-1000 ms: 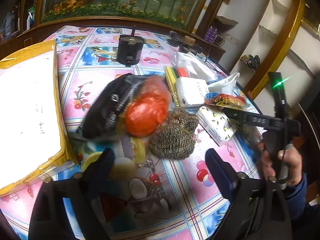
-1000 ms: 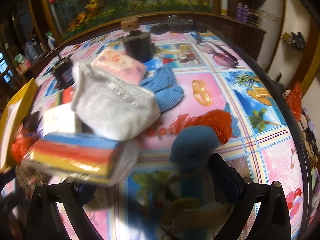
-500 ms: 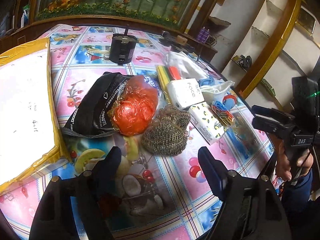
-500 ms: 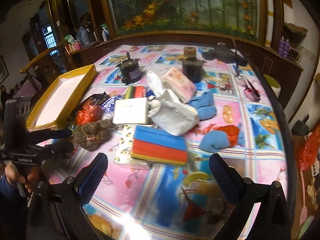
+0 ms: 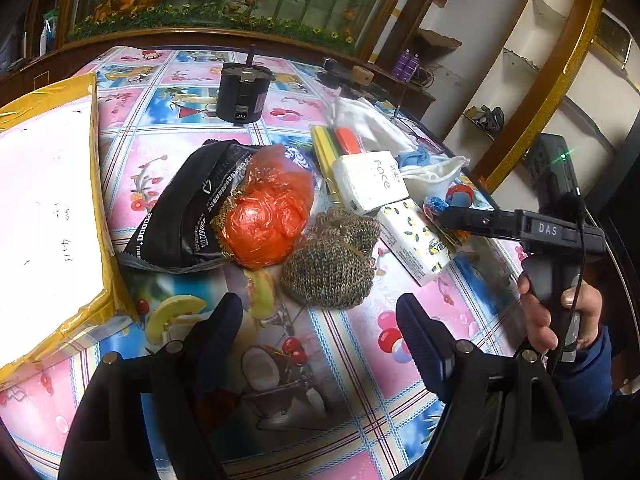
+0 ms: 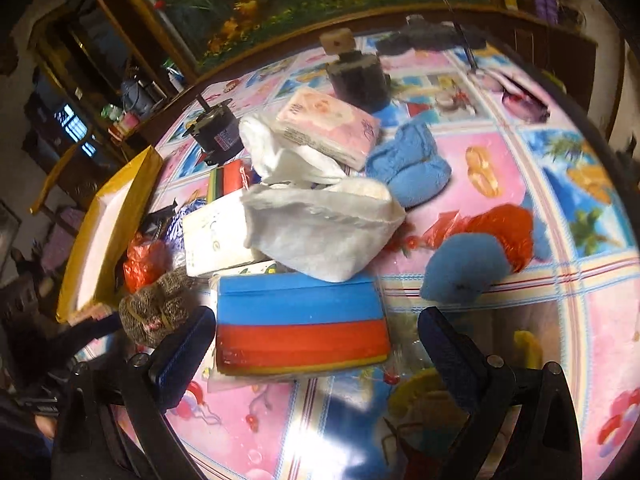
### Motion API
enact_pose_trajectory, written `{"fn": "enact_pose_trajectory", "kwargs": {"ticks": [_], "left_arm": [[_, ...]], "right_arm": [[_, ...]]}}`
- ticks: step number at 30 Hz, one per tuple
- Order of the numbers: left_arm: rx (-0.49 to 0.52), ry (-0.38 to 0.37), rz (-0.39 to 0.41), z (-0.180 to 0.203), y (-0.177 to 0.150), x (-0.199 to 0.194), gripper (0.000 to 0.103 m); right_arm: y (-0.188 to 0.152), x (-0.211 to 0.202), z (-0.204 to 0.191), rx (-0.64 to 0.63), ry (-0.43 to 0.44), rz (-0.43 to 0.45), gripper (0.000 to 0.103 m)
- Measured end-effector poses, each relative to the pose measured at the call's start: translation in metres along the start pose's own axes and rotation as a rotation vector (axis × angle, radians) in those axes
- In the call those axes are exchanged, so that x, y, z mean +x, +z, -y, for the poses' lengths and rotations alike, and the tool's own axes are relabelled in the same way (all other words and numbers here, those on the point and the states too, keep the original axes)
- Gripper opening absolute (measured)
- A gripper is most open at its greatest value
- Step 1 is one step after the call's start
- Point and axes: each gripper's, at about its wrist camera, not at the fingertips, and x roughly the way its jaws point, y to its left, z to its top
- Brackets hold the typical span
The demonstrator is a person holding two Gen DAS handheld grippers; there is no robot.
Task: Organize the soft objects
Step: 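Grasp the knitted grey ball with the left gripper while the right gripper grasps the striped sponge, then carry the knitted ball into the yellow box and open the left gripper while the right carries the sponge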
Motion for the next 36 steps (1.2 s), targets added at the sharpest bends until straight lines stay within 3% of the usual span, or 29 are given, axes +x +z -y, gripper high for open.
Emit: {"fn": "enact_pose_trajectory", "kwargs": {"ticks": [4, 14, 20, 22, 23, 26, 36], "left_arm": [[0.011, 0.0, -0.011, 0.004, 0.0, 0.002, 0.079], [0.01, 0.049, -0.048, 0.017, 0.019, 0.016, 0.085], [0.06, 0.117, -0.127, 0.03, 0.025, 0.045, 0.085], [0.075, 0.153, -0.11, 0.032, 0.025, 0.048, 0.085], [0.077, 0.17, -0.109, 0.031, 0.026, 0.049, 0.083], [0.063, 0.194, -0.083, 0.027, 0.028, 0.046, 0.054], [0.015, 0.109, 0.025, 0.025, 0.019, 0.006, 0.054]], "right_arm": [[-0.004, -0.002, -0.01, -0.026, 0.026, 0.048, 0.087], [-0.021, -0.024, -0.023, -0.11, 0.025, 0.124, 0.086], [-0.026, -0.035, -0.013, -0.091, 0.041, 0.162, 0.086], [-0.026, -0.037, -0.012, -0.088, 0.053, 0.177, 0.086], [-0.026, -0.037, -0.012, -0.089, 0.055, 0.178, 0.086], [-0.027, -0.038, -0.016, -0.102, 0.054, 0.189, 0.086], [-0.031, -0.043, -0.022, -0.144, 0.062, 0.227, 0.086]]}}
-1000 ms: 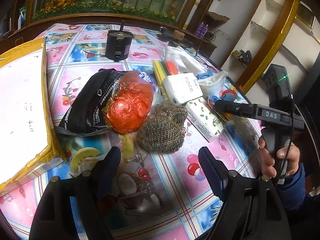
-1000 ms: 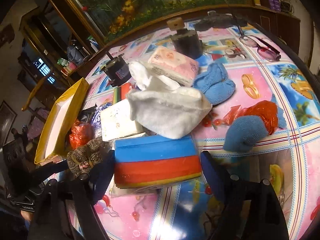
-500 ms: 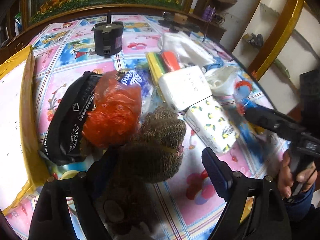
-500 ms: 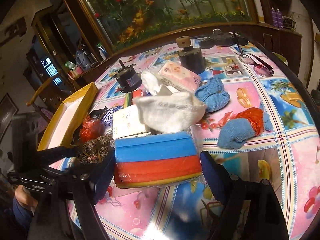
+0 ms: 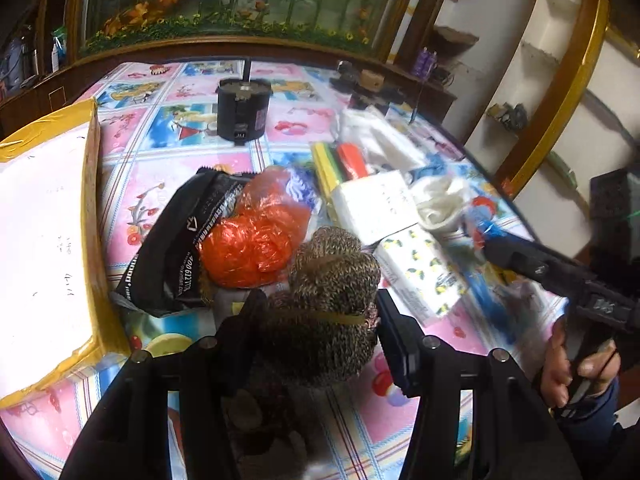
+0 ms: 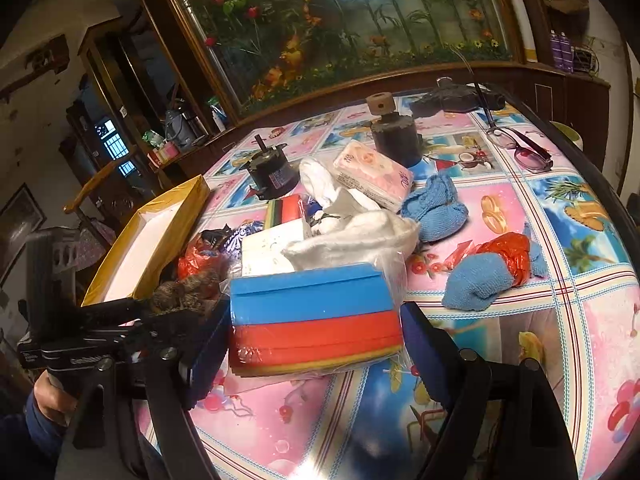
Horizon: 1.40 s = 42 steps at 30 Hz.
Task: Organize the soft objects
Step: 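Carry the knitted ball into the yellow box and open the left gripper while the right carries the sponge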
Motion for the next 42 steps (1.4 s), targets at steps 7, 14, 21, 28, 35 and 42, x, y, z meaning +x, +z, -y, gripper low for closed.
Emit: {"fn": "enact_pose_trajectory", "kwargs": {"ticks": [7, 14, 21, 28, 35, 42], "left_arm": [[-0.003, 0.004, 0.046, -0.004, 0.004, -0.015, 0.054], [-0.011, 0.009, 0.058, -0.011, 0.004, -0.019, 0.054], [-0.027, 0.021, 0.081, -0.021, 0.003, -0.03, 0.054], [-0.069, 0.054, 0.124, -0.046, 0.006, -0.05, 0.054], [-0.137, 0.125, 0.168, -0.093, 0.013, -0.081, 0.054], [-0.196, 0.215, 0.188, -0.143, 0.018, -0.11, 0.054]], "right_arm": [[-0.003, -0.003, -0.008, -0.007, -0.007, 0.008, 0.086], [-0.004, -0.004, -0.026, -0.029, 0.036, -0.002, 0.087], [-0.001, -0.001, -0.051, -0.079, 0.073, -0.014, 0.087], [0.01, 0.008, -0.079, -0.123, 0.111, -0.042, 0.087], [0.032, 0.031, -0.12, -0.173, 0.155, -0.085, 0.087], [0.051, 0.053, -0.172, -0.264, 0.194, -0.11, 0.087]]}}
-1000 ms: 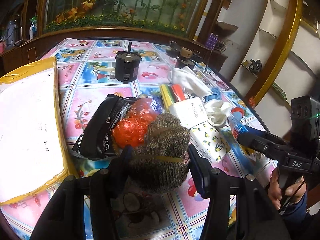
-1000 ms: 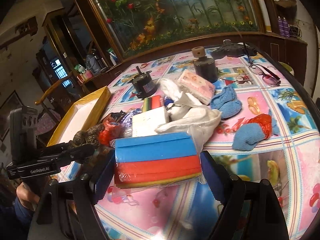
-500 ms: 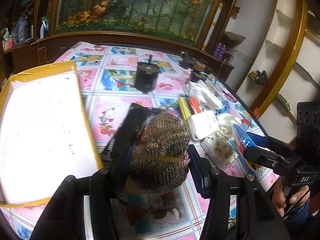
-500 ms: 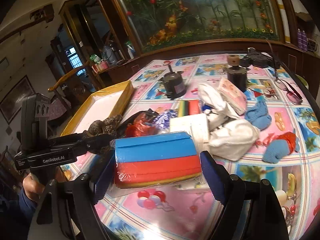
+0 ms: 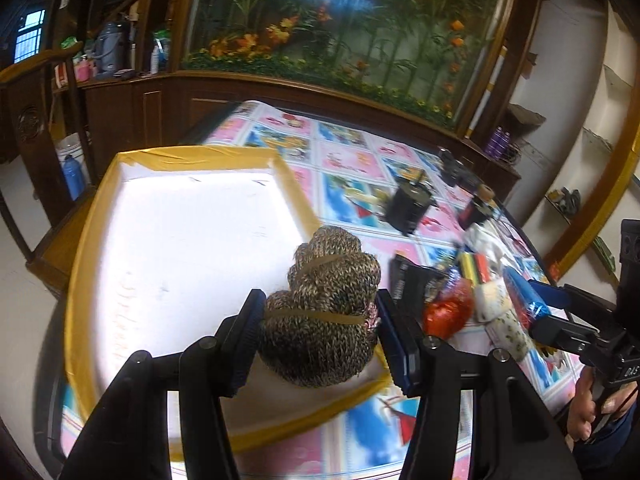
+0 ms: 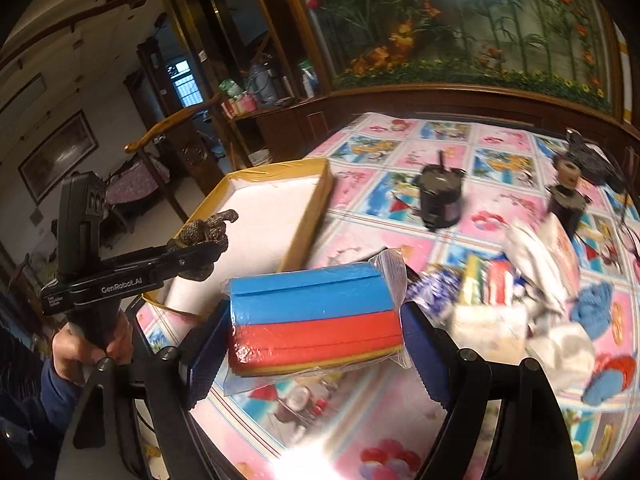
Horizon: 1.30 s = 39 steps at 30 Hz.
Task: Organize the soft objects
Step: 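Carry the knitted ball into the yellow box and open the left gripper while the right carries the sponge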
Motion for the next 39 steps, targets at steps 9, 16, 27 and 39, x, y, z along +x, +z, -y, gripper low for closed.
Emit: {"fn": "enact_pose_trajectory", "kwargs": {"ticks": [9, 16, 27, 39], "left_arm": [[-0.01, 0.062, 0.007, -0.036, 0.023, -0.002, 0.054], [-0.032, 0.1, 0.001, -0.064, 0.049, 0.008, 0.054], [-0.058, 0.197, -0.112, -0.11, 0.09, 0.069, 0.054], [-0.124, 0.25, -0.155, -0.136, 0.102, 0.104, 0.054]], "right_arm": [[0.046, 0.037, -0.037, -0.06, 0.038, -0.028, 0.087], [0.082, 0.072, -0.055, -0.079, 0.032, -0.043, 0.087], [0.147, 0.166, -0.057, 0.013, -0.009, -0.111, 0.087], [0.171, 0.275, -0.044, 0.168, -0.041, -0.239, 0.087]]}}
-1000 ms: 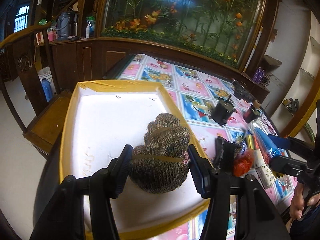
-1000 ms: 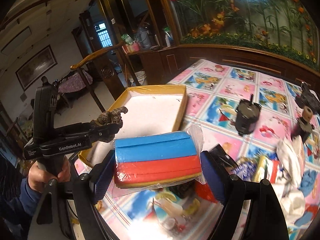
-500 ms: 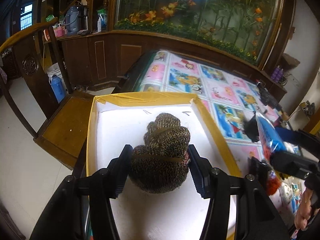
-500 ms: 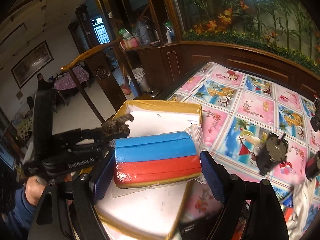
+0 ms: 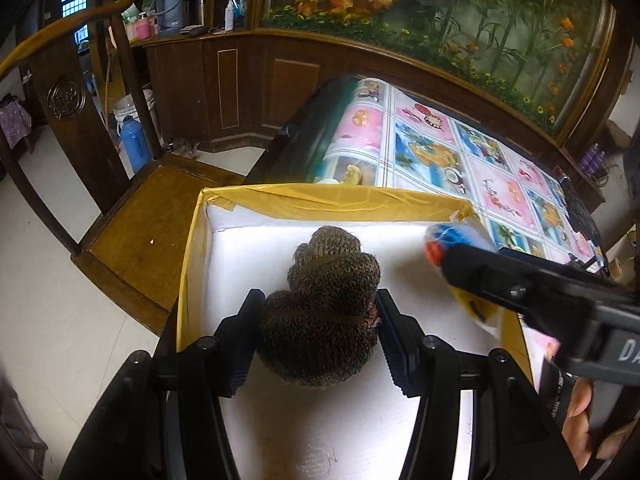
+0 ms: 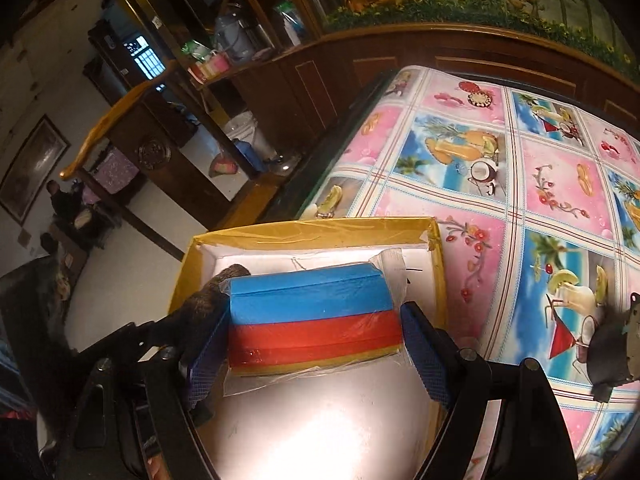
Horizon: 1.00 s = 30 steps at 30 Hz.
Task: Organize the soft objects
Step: 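Carry the knitted ball into the yellow box and open the left gripper while the right carries the sponge, then lower the striped sponge into the yellow box and open the right gripper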
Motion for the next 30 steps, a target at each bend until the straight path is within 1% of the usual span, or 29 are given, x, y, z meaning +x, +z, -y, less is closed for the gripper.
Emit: {"fn": "enact_pose_trajectory", "kwargs": {"ticks": [4, 8, 10, 11, 12, 16, 22, 26, 30], "left_arm": [[0.006, -0.002, -0.016, 0.0, -0.002, 0.007, 0.054], [0.019, 0.012, -0.01, 0.002, -0.003, 0.012, 0.056], [0.021, 0.018, -0.003, 0.003, -0.004, 0.012, 0.063], [0.022, 0.017, 0.003, 0.003, -0.004, 0.012, 0.071], [0.02, 0.015, 0.01, 0.002, -0.004, 0.01, 0.077], [0.011, 0.009, 0.016, 0.0, -0.003, 0.007, 0.077], [-0.003, -0.003, 0.027, 0.001, -0.005, -0.004, 0.077], [-0.008, -0.017, 0.031, 0.005, -0.007, -0.009, 0.078], [-0.01, -0.014, 0.039, 0.008, -0.008, -0.015, 0.078]], "right_arm": [[0.002, 0.014, 0.002, -0.005, -0.035, -0.004, 0.087], [0.002, 0.023, 0.004, 0.009, -0.053, -0.011, 0.087], [0.001, 0.026, 0.006, 0.012, -0.054, -0.011, 0.088], [0.001, 0.027, 0.006, 0.012, -0.055, -0.014, 0.088], [0.001, 0.028, 0.006, 0.011, -0.05, -0.018, 0.088], [0.001, 0.026, 0.01, 0.028, -0.024, -0.018, 0.09], [0.0, 0.017, 0.015, 0.052, 0.048, -0.019, 0.092], [0.0, 0.012, 0.011, 0.035, 0.059, -0.008, 0.093], [-0.001, 0.005, 0.007, 0.004, 0.061, 0.009, 0.094]]}}
